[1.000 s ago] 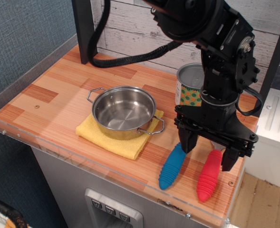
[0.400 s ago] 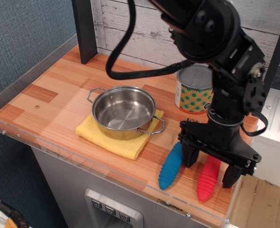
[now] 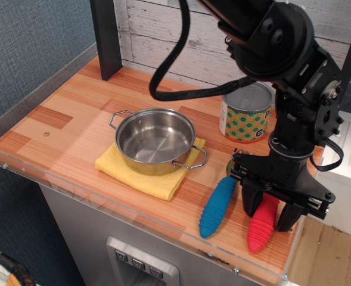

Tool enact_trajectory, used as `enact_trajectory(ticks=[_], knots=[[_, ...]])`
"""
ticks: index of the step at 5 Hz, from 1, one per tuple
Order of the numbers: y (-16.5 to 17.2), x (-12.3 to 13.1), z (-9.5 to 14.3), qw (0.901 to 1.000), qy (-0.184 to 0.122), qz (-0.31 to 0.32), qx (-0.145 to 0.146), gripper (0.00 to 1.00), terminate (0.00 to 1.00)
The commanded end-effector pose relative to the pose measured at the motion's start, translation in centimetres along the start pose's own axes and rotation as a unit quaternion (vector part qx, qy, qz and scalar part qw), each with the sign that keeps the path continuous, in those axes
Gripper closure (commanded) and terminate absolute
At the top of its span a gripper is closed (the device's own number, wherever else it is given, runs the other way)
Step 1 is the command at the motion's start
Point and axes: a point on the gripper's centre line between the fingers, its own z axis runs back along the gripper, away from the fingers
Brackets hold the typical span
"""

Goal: Move the red spoon to the left of the pot.

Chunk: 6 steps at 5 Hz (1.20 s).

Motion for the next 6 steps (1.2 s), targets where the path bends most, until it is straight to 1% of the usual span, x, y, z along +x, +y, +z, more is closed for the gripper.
enact_trajectory(ticks=[1, 2, 3, 4, 5, 6], knots=[[0.4, 0.0, 1.0, 0.9998, -0.018, 0.007, 0.003, 1.00, 0.00], [1.2, 0.0, 3.0, 0.9990, -0.032, 0.023, 0.020, 1.00, 0.00], [2.1, -0.1, 5.0, 0.9980, -0.051, 0.032, 0.019, 1.00, 0.00], [3.2, -0.6, 7.3, 0.9972, -0.069, 0.028, 0.003, 1.00, 0.00], [5.4, -0.9, 9.3, 0.9974, -0.061, 0.034, 0.019, 1.00, 0.00], [8.7, -0.9, 10.2, 0.9948, -0.061, 0.062, 0.052, 1.00, 0.00]])
